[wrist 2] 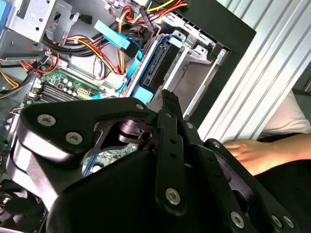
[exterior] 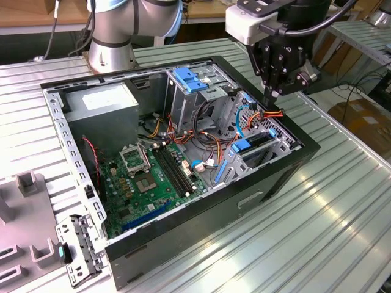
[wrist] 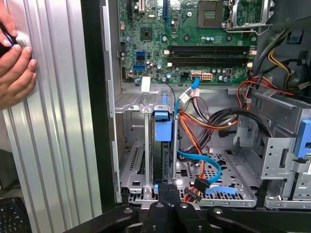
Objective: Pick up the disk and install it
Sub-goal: 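Insert the disk into the insertion slot, then insert the first disk wire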
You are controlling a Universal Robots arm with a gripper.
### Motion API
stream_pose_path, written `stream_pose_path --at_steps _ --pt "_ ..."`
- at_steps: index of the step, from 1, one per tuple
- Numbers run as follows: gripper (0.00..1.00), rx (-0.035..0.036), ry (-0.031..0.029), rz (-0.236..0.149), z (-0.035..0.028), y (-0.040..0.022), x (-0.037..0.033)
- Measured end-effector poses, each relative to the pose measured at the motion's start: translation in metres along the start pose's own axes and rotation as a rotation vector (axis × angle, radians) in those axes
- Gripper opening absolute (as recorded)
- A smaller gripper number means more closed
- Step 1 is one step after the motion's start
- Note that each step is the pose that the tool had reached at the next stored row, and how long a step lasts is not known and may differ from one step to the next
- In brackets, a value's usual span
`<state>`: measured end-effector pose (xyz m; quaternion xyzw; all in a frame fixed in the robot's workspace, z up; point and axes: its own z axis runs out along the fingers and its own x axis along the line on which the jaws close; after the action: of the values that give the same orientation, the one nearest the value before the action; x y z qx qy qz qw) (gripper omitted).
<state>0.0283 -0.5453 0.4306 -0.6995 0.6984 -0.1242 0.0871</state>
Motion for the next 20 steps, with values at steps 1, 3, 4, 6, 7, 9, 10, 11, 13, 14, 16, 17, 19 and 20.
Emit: stream_pose_path --at_steps 1,3,4,6,7,9,10,11,13,14,16,17,19,20 --pt "0.11 -0.0022 0.0004 0.002 0.0007 -0.0021 0.0000" --pt "0.11 -0.0048 0.0011 0.004 0.0017 -0.0053 0.0000" --pt "0.11 -0.0054 0.0015 0.005 0.0019 -0.0061 0.0000" --pt "0.11 -0.0056 0.0019 0.006 0.0019 -0.0061 0.0000" --pt "0.11 -0.0056 0.0023 0.007 0.0019 -0.0061 0.0000" --pt "0.11 -0.0056 0.0023 0.008 0.0019 -0.0061 0.0000" --pt "0.11 -0.0056 0.0023 0.008 0.0019 -0.0061 0.0000" --pt "0.11 -0.0056 0.0023 0.008 0.0019 -0.0061 0.0000" --pt "0.11 -0.0057 0.0024 0.008 0.0019 -0.0061 0.0000" --pt "0.11 -0.0056 0.0023 0.008 0.0019 -0.0061 0.0000" --pt "0.11 -0.0056 0.0023 0.008 0.0019 -0.0061 0.0000" --pt "0.11 -0.0056 0.0024 0.008 0.0019 -0.0061 0.0000" --pt "0.11 -0.0062 0.0025 0.008 0.0027 -0.0086 -0.0001" --pt "0.11 -0.0091 0.0027 0.008 0.0048 -0.0136 -0.0002"
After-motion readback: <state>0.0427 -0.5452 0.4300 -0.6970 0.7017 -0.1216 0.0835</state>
